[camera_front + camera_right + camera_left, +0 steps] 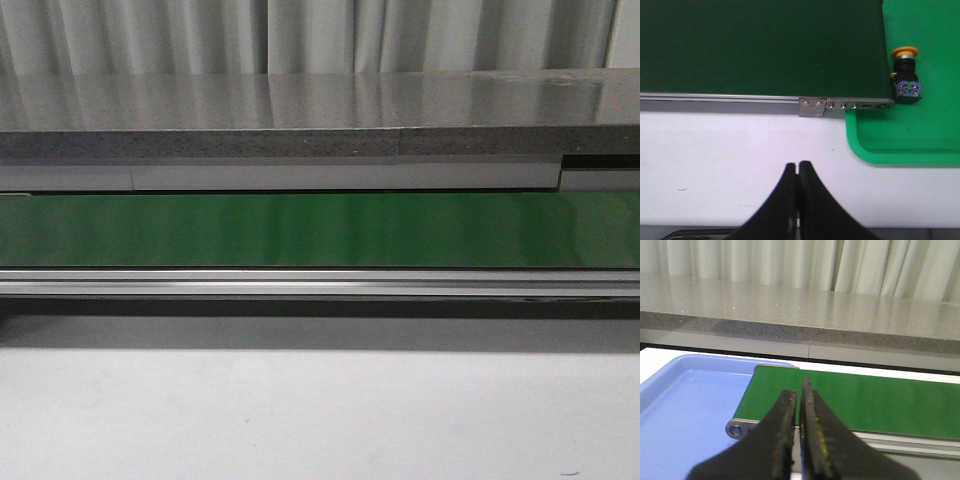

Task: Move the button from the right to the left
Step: 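Lower the open right gripper around the yellow-capped button's black body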

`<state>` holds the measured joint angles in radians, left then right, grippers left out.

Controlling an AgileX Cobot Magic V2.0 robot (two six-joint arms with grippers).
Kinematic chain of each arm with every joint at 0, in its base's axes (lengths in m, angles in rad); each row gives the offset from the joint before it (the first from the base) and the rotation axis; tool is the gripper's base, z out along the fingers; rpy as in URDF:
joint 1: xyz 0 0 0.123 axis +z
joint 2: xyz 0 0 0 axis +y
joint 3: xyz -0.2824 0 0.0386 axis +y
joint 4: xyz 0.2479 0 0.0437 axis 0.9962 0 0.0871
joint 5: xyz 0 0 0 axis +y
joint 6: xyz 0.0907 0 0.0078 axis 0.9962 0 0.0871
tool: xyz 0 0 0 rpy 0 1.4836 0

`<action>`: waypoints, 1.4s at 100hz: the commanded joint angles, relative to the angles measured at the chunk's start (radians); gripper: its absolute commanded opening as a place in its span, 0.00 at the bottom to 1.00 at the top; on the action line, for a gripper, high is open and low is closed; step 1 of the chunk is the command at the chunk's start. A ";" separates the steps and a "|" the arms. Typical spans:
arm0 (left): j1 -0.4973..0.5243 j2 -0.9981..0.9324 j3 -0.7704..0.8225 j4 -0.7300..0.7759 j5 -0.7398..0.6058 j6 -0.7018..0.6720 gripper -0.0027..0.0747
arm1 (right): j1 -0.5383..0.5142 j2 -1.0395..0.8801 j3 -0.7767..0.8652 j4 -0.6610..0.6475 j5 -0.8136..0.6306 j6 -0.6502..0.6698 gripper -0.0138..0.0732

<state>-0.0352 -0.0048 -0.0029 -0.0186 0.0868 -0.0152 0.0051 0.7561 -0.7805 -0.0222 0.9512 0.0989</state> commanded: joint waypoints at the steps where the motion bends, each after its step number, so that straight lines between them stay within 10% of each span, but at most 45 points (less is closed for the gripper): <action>1: -0.008 -0.037 0.041 -0.008 -0.078 -0.011 0.04 | 0.000 0.028 -0.035 0.000 -0.049 0.000 0.08; 16: -0.008 -0.037 0.041 -0.008 -0.078 -0.011 0.04 | 0.000 0.046 -0.035 0.003 -0.041 0.000 0.20; 45: -0.008 -0.037 0.041 -0.008 -0.078 -0.011 0.04 | 0.000 0.047 -0.035 0.041 -0.057 0.000 0.81; 103: -0.008 -0.037 0.041 -0.008 -0.078 -0.011 0.04 | -0.020 0.263 -0.194 0.054 -0.124 -0.197 0.78; 140: -0.008 -0.037 0.041 -0.008 -0.078 -0.011 0.04 | -0.275 0.418 -0.279 0.126 -0.161 -0.363 0.75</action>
<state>-0.0352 -0.0048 -0.0029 -0.0186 0.0868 -0.0152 -0.2112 1.1553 -1.0155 0.0623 0.8643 -0.2095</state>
